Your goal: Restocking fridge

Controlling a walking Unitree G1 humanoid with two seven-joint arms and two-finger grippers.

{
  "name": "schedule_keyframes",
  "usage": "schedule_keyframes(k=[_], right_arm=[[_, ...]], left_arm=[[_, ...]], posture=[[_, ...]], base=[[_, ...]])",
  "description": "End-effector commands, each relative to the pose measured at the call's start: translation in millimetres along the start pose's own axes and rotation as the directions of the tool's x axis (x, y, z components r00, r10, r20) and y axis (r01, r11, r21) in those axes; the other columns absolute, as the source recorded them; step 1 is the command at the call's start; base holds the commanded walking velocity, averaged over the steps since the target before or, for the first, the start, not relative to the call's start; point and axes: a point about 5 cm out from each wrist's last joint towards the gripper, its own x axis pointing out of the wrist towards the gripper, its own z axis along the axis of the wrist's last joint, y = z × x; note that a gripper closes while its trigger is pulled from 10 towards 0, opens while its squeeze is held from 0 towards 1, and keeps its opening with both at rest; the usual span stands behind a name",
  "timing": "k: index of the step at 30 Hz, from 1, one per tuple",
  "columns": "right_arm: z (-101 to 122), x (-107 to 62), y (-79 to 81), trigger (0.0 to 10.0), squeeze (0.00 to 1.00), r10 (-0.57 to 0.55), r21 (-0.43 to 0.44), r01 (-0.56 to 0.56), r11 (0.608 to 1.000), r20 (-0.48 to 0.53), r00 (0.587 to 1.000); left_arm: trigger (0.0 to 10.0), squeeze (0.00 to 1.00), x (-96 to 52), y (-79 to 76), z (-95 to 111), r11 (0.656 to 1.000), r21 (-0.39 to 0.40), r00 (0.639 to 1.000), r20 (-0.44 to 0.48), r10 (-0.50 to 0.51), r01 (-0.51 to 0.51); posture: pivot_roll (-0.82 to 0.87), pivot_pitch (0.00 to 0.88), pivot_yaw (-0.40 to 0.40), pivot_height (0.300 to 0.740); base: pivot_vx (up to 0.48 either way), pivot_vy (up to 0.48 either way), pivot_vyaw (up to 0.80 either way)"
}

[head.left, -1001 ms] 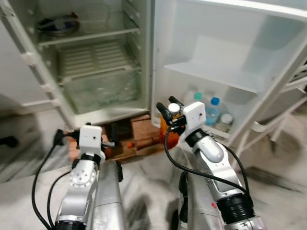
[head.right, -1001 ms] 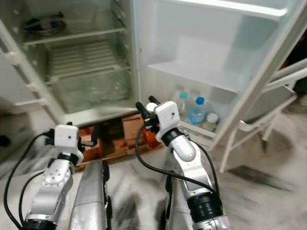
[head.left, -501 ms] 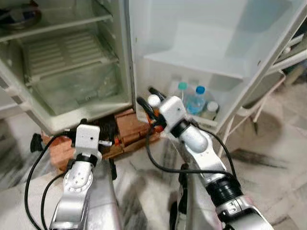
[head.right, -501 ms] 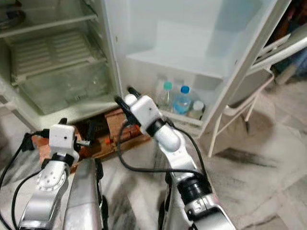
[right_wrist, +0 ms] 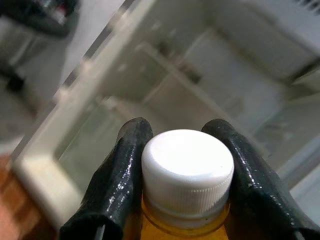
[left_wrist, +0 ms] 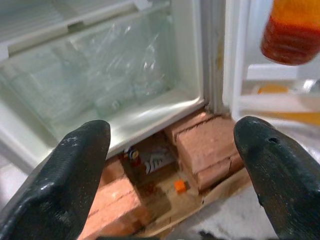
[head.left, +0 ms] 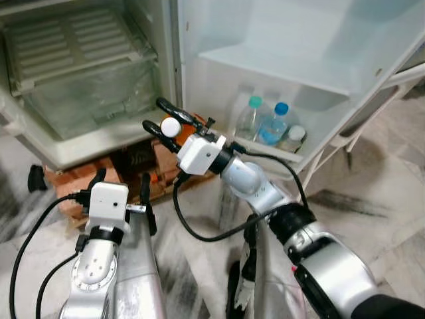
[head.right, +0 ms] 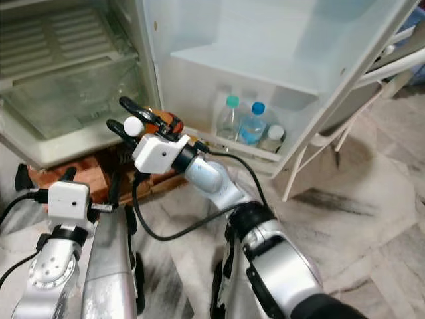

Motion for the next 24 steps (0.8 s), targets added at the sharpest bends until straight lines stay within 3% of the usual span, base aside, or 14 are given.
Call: schedule_keyframes(k=[1, 9, 11, 13, 14, 15, 18, 19, 22, 23, 24], right_arm=[[-7, -3.0, 2.4, 10.0, 0.0, 0.037, -0.056, -0.039, 0.998, -0.029, 0.999], [-23, -4.6, 5.7, 10.0, 0.0, 0.088, -0.204, -0.113, 0.972, -0.13, 0.988], [-22, -0.8, 1.7, 10.0, 0.0, 0.063, -0.185, -0.086, 0.979, -0.127, 0.99], [-19, 5.6, -10.4, 10.0, 0.0, -0.027, -0.058, 0.02, 0.998, -0.122, 0.992], [-19, 4.8, -16.6, 10.0, 0.0, -0.078, 0.054, 0.086, 0.995, -0.126, 0.989], [-19, 4.8, -16.6, 10.0, 0.0, -0.078, 0.054, 0.086, 0.995, -0.126, 0.989], [-26, -9.5, -23.9, 10.0, 0.0, -0.176, 0.232, 0.209, 0.95, -0.158, 0.972], [-26, -9.5, -23.9, 10.0, 0.0, -0.176, 0.232, 0.209, 0.95, -0.158, 0.972], [-32, -30.7, -23.1, 10.0, 0.0, -0.242, 0.336, 0.299, 0.893, -0.201, 0.949], [-32, -30.7, -23.1, 10.0, 0.0, -0.242, 0.336, 0.299, 0.893, -0.201, 0.949], [-33, -53.9, -16.3, 10.0, 0.0, -0.286, 0.364, 0.359, 0.859, -0.24, 0.928]], left_arm=[[10.0, 0.0, -5.5, 0.1, 3, 1.0, 0.007, 1.0, -0.004, -0.001, 0.001], [10.0, 0.0, -12.6, -1.0, 10, 1.0, 0.02, 1.0, -0.001, 0.005, -0.005], [10.0, 0.0, -12.1, 0.0, 10, 1.0, 0.021, 1.0, -0.003, 0.015, -0.015], [10.0, 0.0, -12.1, 1.1, 12, 0.999, 0.017, 0.999, -0.011, 0.03, -0.03], [10.0, 0.0, -11.5, 0.9, 11, 0.999, 0.012, 0.999, -0.016, 0.033, -0.032], [10.0, 0.0, -11.5, 0.9, 11, 0.999, 0.012, 0.999, -0.016, 0.033, -0.032], [10.0, 0.0, -7.4, 1.4, 8, 0.999, 0.012, 0.999, -0.024, 0.033, -0.033], [10.0, 0.0, -7.4, 1.4, 8, 0.999, 0.012, 0.999, -0.024, 0.033, -0.033], [10.0, 0.0, -2.3, 3.2, 5, 0.999, 0.01, 0.999, -0.025, 0.037, -0.037], [10.0, 0.0, -2.3, 3.2, 5, 0.999, 0.01, 0.999, -0.025, 0.037, -0.037], [10.0, 0.0, -0.2, 4.0, 5, 0.999, 0.008, 0.999, -0.021, 0.038, -0.037]], posture=[[0.31, 0.309, -0.095, 0.506], [0.33, 0.34, -0.108, 0.506], [0.33, 0.344, -0.111, 0.506], [0.32, 0.339, -0.116, 0.506], [0.31, 0.333, -0.119, 0.506], [0.31, 0.333, -0.119, 0.506], [0.28, 0.307, -0.118, 0.506], [0.28, 0.307, -0.118, 0.506], [0.26, 0.285, -0.112, 0.506], [0.26, 0.285, -0.112, 0.506], [0.23, 0.253, -0.103, 0.506]], base=[[0.0, 0.0, 0.0], [0.0, 0.0, 0.0], [0.0, 0.0, 0.0], [0.0, 0.0, 0.0], [0.0, 0.0, 0.0], [0.0, 0.0, 0.0], [0.0, 0.0, 0.0], [0.0, 0.0, 0.0], [0.0, 0.0, 0.0], [0.0, 0.0, 0.0], [0.0, 0.0, 0.0]])
